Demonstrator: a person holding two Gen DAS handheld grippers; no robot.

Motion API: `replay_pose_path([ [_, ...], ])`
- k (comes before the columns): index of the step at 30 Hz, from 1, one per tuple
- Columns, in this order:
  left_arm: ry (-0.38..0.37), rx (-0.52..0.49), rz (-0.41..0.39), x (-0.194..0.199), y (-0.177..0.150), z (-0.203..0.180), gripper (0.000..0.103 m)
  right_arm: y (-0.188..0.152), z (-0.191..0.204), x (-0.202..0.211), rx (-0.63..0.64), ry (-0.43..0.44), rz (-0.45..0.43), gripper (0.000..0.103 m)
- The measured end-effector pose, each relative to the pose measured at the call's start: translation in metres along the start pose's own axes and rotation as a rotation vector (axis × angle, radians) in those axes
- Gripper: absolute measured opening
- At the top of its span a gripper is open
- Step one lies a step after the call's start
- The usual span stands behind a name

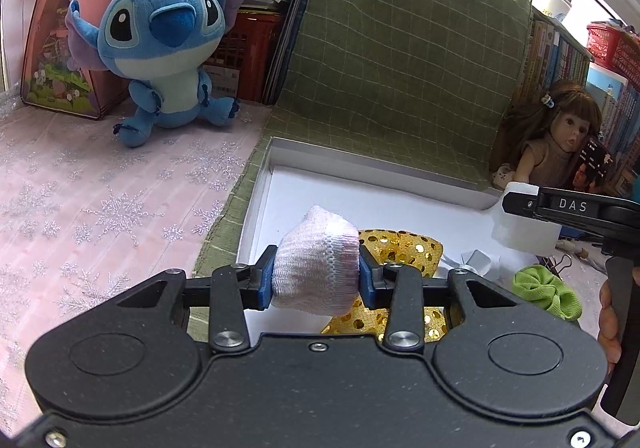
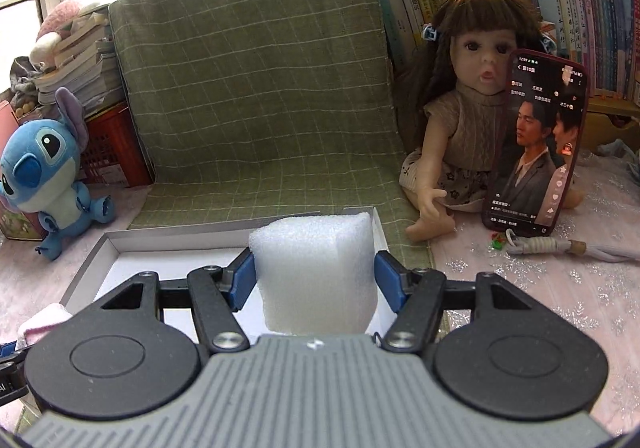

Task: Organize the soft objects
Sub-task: 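Carry sock into box and open left gripper while right gripper drops foam block in box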

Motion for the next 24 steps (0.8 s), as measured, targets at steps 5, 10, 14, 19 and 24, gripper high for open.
replay_pose_path([
  [5,0.000,-0.005,0.011,-0.003,-0.003,-0.002,0.038,-0.005,0.003,-0.009,0.015,0.000,0.022,0.066],
  [10,-0.001,0.003,0.017,-0.003,-0.005,-0.001,0.038,-0.010,0.002,-0.014,0.034,-0.015,0.032,0.067],
  [14,0.002,0.005,0.023,-0.005,-0.006,0.000,0.038,-0.011,0.001,-0.017,0.034,-0.012,0.036,0.067],
  [19,0.003,0.001,0.032,-0.007,-0.008,-0.002,0.038,-0.012,0.004,-0.022,0.050,0.011,0.036,0.068],
  [24,-0.003,0.012,0.045,-0.009,-0.010,-0.001,0.039,-0.016,0.010,-0.026,0.066,0.004,0.052,0.068],
])
Point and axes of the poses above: each gripper's, at about its wrist camera, not at the fingertips, and x roughly against the way its jaws point, z to its left, y to its top, the point moved 4 cm from there along -x, roughly the way its jaws point, and after that the axes turned 10 degrees about -x, right-handed, at the moved point
